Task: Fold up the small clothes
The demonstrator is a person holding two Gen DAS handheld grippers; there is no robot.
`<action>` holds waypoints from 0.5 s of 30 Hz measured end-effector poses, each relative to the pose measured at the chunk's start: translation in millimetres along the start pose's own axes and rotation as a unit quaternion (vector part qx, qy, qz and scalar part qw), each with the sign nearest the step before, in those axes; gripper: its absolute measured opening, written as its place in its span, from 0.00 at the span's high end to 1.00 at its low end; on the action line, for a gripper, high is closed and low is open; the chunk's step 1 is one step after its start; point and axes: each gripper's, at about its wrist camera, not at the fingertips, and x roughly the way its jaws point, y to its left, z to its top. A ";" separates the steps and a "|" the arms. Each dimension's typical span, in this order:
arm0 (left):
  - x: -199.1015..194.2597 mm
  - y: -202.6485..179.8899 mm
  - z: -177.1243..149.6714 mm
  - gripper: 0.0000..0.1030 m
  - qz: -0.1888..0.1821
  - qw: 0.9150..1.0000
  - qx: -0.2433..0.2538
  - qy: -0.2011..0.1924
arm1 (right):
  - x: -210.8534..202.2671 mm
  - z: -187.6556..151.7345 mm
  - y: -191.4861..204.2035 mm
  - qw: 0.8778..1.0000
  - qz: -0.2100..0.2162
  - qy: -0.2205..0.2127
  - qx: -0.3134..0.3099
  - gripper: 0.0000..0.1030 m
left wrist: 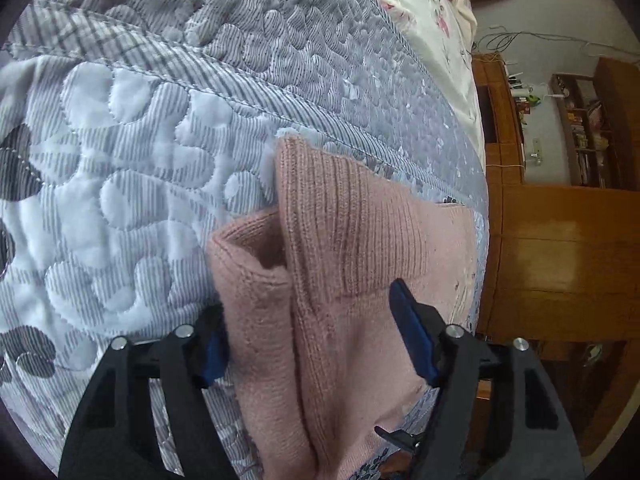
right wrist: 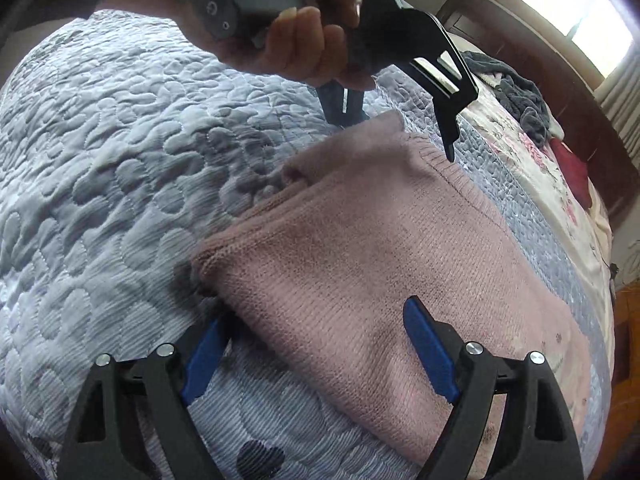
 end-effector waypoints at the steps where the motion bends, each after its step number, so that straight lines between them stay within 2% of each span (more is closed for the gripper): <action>1: 3.1 -0.7 2.2 0.43 0.002 1.000 -0.001 0.002 | 1.8 2.1 -0.7 1.000 -0.001 -0.002 0.002 0.17; 6: 7.2 2.0 9.5 0.56 0.010 1.000 -0.010 0.013 | 10.4 10.0 1.6 1.000 -0.008 -0.016 0.015 0.17; 11: 6.8 6.8 12.6 0.62 0.022 0.999 -0.022 0.024 | 14.9 15.4 1.3 0.999 -0.008 -0.022 0.028 0.18; 15: 7.7 4.5 13.9 0.67 0.029 0.999 -0.028 0.029 | 14.4 20.6 3.9 0.999 -0.006 -0.023 0.030 0.31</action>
